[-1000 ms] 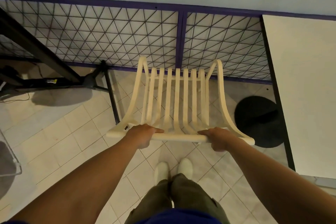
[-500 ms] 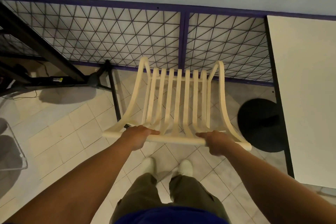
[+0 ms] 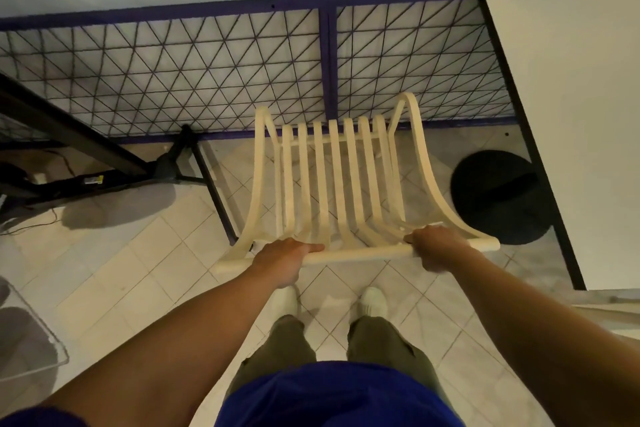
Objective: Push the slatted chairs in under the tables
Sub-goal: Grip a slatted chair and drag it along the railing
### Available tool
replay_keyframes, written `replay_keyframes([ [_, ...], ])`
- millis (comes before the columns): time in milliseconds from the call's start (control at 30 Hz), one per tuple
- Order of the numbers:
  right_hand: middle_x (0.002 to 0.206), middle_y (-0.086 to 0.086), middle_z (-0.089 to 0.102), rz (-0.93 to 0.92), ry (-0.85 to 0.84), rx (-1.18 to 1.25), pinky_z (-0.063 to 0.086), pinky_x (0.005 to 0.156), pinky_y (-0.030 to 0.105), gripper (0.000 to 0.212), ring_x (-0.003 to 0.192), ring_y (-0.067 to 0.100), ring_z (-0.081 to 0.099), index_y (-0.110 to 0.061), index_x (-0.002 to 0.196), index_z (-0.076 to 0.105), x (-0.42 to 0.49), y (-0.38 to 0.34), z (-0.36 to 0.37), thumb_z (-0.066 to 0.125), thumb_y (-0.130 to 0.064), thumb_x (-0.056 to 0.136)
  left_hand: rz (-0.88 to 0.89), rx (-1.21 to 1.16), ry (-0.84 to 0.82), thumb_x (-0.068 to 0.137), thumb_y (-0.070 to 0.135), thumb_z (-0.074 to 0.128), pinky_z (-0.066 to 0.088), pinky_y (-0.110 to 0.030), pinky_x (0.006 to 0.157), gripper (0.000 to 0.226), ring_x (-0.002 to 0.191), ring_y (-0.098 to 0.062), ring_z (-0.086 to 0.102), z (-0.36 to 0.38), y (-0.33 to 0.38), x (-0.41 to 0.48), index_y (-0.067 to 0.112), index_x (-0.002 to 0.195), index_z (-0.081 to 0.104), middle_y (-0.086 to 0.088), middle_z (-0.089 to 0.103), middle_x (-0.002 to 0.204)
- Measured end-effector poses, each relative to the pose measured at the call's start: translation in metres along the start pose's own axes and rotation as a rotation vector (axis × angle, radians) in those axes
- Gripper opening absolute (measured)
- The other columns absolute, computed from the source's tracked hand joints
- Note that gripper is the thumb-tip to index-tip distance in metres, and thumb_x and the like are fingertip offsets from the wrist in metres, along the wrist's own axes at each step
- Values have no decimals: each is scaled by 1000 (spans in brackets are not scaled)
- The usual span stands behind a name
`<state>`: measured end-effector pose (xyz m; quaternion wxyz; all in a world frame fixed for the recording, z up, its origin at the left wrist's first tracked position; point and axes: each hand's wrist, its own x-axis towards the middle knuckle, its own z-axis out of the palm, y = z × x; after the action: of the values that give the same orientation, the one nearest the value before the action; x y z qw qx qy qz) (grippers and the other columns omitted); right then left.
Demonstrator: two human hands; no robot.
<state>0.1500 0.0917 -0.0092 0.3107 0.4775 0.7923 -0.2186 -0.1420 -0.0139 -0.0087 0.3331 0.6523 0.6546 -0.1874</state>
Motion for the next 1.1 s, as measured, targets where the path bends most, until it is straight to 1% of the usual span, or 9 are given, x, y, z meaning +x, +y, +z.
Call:
replay_keyframes([
  [200,107,-3,65,24,-10,30,55,95,40,42,102,20,66,-28,129,61,-1,-28,3,65,-14,90,8,52,-5,93,-5,60,50,-41,84,88,103,-26,63,-10,-28,1,52,154,31,-4,60,128],
  [300,107,-2,64,53,9,55,55,95,40,41,101,20,65,-28,130,60,-2,-39,4,65,-14,91,21,65,-10,94,-4,60,53,-42,82,88,94,-24,61,-15,-41,5,54,153,31,-3,60,125],
  [400,106,-3,63,80,10,50,55,93,38,41,99,19,65,-28,131,59,-2,-47,4,64,-15,92,44,80,-21,94,-4,58,49,-36,72,87,84,-20,54,-21,-49,8,54,153,30,-3,59,119],
  [500,108,-2,63,123,11,54,54,93,38,44,99,20,65,-28,133,58,-5,-58,7,65,-14,91,72,110,-25,96,-3,55,44,-34,69,84,83,-19,52,-29,-55,10,52,154,30,-4,58,119],
  [600,113,-1,63,163,19,100,53,94,37,46,102,20,64,-28,135,56,-8,-67,11,64,-15,92,105,144,-25,96,-1,58,48,-35,73,81,86,-20,54,-34,-63,13,51,154,32,-4,59,119],
  [767,108,-1,63,195,56,156,55,89,38,39,97,19,64,-26,130,58,-14,-82,20,64,-18,92,159,211,-65,94,1,64,56,-39,84,85,98,-23,61,-46,-75,22,52,153,32,-3,58,122],
  [900,105,-2,62,249,85,250,56,89,38,35,94,18,64,-26,125,60,-22,-92,28,65,-19,92,170,234,-102,92,0,65,61,-43,78,86,91,-25,62,-58,-77,28,56,150,34,-3,55,116],
  [1000,102,-2,62,269,91,306,56,87,36,30,91,17,64,-25,121,61,-27,-97,32,64,-19,92,229,320,-98,92,1,65,57,-42,84,88,94,-24,60,-66,-77,34,57,150,32,-2,56,120],
  [1100,97,-3,60,294,92,342,55,83,32,26,87,16,63,-25,118,62,-31,-103,36,64,-19,93,275,378,-109,95,-2,56,51,-39,81,85,90,-22,54,-74,-76,40,56,151,32,-1,53,116],
])
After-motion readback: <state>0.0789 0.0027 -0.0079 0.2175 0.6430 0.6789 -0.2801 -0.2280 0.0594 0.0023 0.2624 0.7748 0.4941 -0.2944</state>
